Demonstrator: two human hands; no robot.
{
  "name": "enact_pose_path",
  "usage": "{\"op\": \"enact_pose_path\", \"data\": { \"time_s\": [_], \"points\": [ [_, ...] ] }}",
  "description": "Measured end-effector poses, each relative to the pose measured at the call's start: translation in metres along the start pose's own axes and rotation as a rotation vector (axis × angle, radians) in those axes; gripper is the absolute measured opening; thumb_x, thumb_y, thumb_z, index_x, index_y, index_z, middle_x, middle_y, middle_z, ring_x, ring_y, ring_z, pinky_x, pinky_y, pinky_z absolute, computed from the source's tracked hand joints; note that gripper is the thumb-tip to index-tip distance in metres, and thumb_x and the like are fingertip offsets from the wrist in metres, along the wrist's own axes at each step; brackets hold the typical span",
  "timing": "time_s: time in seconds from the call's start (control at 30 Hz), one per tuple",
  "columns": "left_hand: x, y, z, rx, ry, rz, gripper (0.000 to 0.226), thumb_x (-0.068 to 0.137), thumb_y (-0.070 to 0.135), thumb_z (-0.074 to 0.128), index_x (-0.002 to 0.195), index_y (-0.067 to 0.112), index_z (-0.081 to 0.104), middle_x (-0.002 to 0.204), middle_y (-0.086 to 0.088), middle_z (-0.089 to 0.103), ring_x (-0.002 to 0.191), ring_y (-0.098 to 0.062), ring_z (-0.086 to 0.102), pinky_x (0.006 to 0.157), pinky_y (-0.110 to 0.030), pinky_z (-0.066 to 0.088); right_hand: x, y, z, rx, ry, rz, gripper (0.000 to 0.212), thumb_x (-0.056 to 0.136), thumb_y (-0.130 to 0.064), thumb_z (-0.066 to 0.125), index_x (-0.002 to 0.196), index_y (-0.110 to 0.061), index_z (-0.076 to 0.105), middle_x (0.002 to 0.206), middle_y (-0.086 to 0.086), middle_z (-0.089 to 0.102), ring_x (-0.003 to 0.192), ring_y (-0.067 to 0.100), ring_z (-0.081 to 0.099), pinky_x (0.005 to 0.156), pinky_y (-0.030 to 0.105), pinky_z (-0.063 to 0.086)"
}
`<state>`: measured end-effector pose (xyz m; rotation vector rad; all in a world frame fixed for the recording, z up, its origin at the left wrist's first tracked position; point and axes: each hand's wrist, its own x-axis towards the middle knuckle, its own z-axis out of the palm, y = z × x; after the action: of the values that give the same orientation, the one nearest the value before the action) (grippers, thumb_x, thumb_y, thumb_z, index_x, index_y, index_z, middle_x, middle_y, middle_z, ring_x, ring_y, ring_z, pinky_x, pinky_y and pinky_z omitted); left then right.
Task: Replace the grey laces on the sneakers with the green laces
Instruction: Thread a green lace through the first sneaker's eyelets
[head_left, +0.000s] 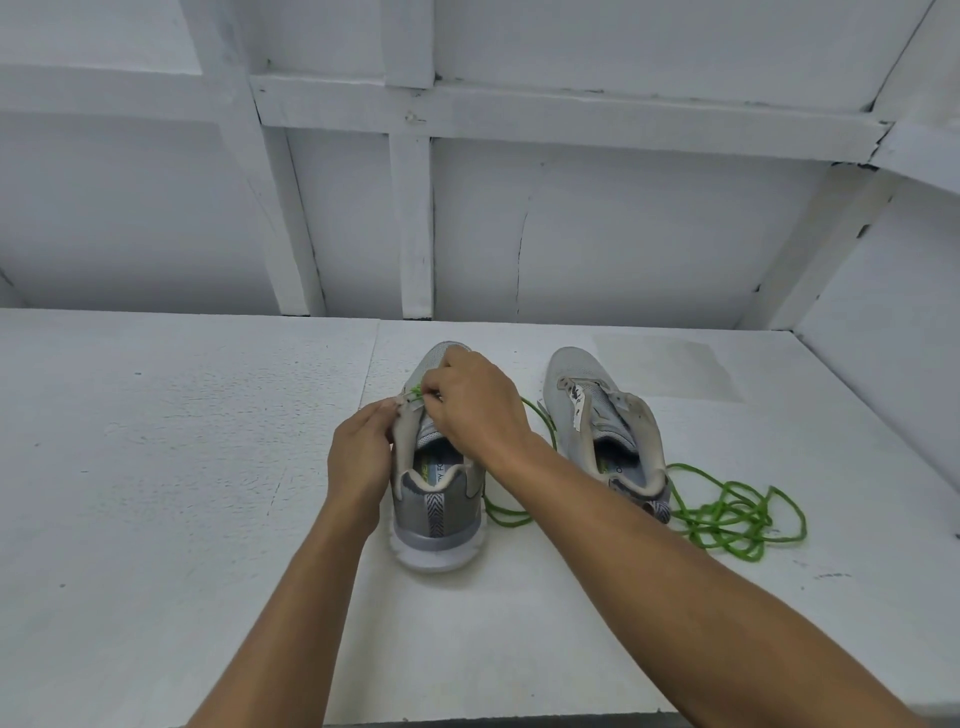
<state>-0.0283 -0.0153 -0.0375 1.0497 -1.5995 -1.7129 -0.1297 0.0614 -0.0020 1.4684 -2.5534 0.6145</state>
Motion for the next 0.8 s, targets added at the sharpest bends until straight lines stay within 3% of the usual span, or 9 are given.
{"op": "enact_pose_path", "data": {
  "time_s": [0.13,0.57,0.7,0.8],
  "points": [
    [-0.001,0.001,0.001,-0.006,0.017,0.004,0.024,0.098,0.025,0.049,0.088,0.025,0.072,0.096,0.004,0.073,0.096,-0.014,0.066,0.086,-0.032,0.048,0.001,-0.001,0.0,-0.068,0.003,-0.029,0.029,0.097,-0.022,0.046,0.105,-0.016,0.073,0.1,0.003,0.062,0.093,0.024,0.054,0.07,0.035,0.044],
    [-0.004,0.002,0.001,0.009,0.032,0.008,0.025,0.098,0.027,0.051,0.084,0.027,0.072,0.092,0.005,0.073,0.093,-0.014,0.066,0.083,-0.031,0.048,0.0,-0.004,-0.003,-0.1,-0.003,-0.044,0.029,0.097,-0.022,0.045,0.104,-0.014,0.072,0.1,0.002,0.063,0.096,0.024,0.052,0.072,0.034,0.037],
    [-0.006,0.003,0.002,0.068,0.015,0.029,0.03,0.099,0.03,0.047,0.084,0.02,0.071,0.089,0.003,0.071,0.086,-0.014,0.064,0.072,-0.029,0.045,-0.002,-0.01,-0.002,-0.179,0.011,-0.068,0.03,0.098,-0.027,0.042,0.096,-0.019,0.071,0.094,-0.003,0.062,0.099,0.023,0.047,0.073,0.034,0.025],
    [-0.004,0.007,0.001,0.102,-0.043,-0.006,0.042,0.1,0.037,0.042,0.082,0.011,0.069,0.084,-0.003,0.07,0.081,-0.018,0.063,0.072,-0.032,0.047,-0.002,-0.013,0.0,-0.214,0.017,-0.049,0.032,0.099,-0.03,0.04,0.096,-0.023,0.071,0.095,-0.007,0.062,0.103,0.021,0.042,0.08,0.037,0.026]
  ]
}}
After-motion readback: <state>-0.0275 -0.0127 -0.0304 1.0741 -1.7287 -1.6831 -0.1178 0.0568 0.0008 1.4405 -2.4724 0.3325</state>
